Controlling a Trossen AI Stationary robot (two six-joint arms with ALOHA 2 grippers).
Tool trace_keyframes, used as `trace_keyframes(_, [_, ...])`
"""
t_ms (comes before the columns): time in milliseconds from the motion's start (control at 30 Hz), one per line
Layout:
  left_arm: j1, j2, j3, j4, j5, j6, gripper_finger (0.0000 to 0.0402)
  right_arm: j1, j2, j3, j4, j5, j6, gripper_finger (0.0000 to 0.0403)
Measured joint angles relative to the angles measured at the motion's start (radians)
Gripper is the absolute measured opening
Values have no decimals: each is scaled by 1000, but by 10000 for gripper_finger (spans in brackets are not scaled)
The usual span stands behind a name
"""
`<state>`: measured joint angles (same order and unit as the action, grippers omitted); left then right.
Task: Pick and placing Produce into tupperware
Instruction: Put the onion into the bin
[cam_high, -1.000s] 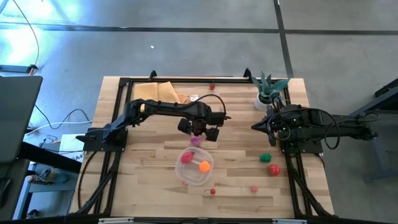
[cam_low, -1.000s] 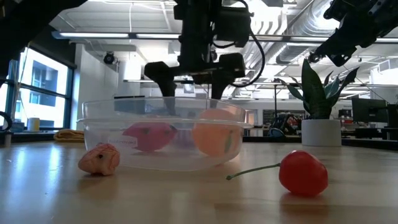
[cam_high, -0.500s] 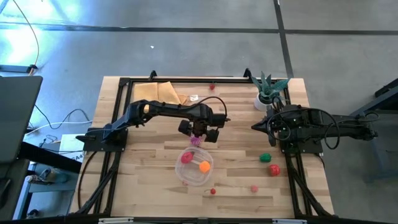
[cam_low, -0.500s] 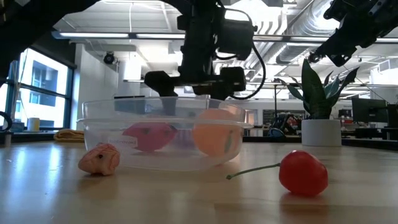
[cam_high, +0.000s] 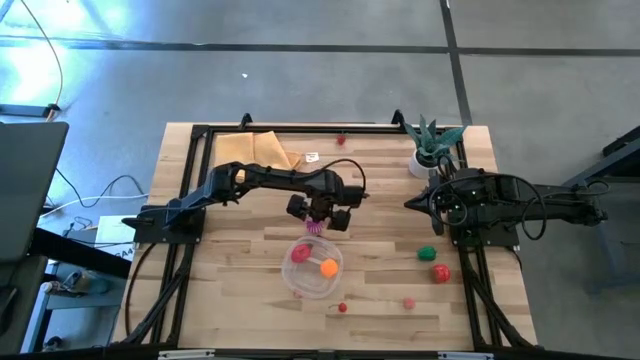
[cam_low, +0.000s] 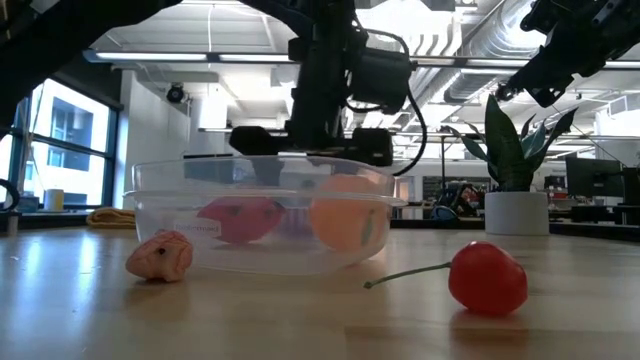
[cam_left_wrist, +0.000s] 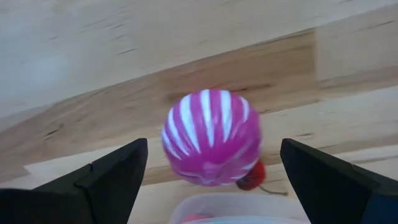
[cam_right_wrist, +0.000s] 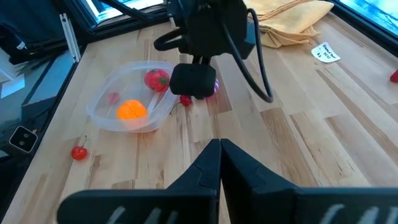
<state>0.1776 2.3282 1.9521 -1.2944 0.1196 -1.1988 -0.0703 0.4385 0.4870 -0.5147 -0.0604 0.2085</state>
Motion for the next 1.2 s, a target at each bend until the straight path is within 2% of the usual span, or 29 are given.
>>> trace_keyframes(733, [12, 12, 1, 8, -7, -1, 355, 0, 0, 0, 0, 0, 0, 0])
trace_keyframes(1200, [19, 26, 1, 3, 4, 41, 292, 0, 0, 0, 0, 0, 0, 0])
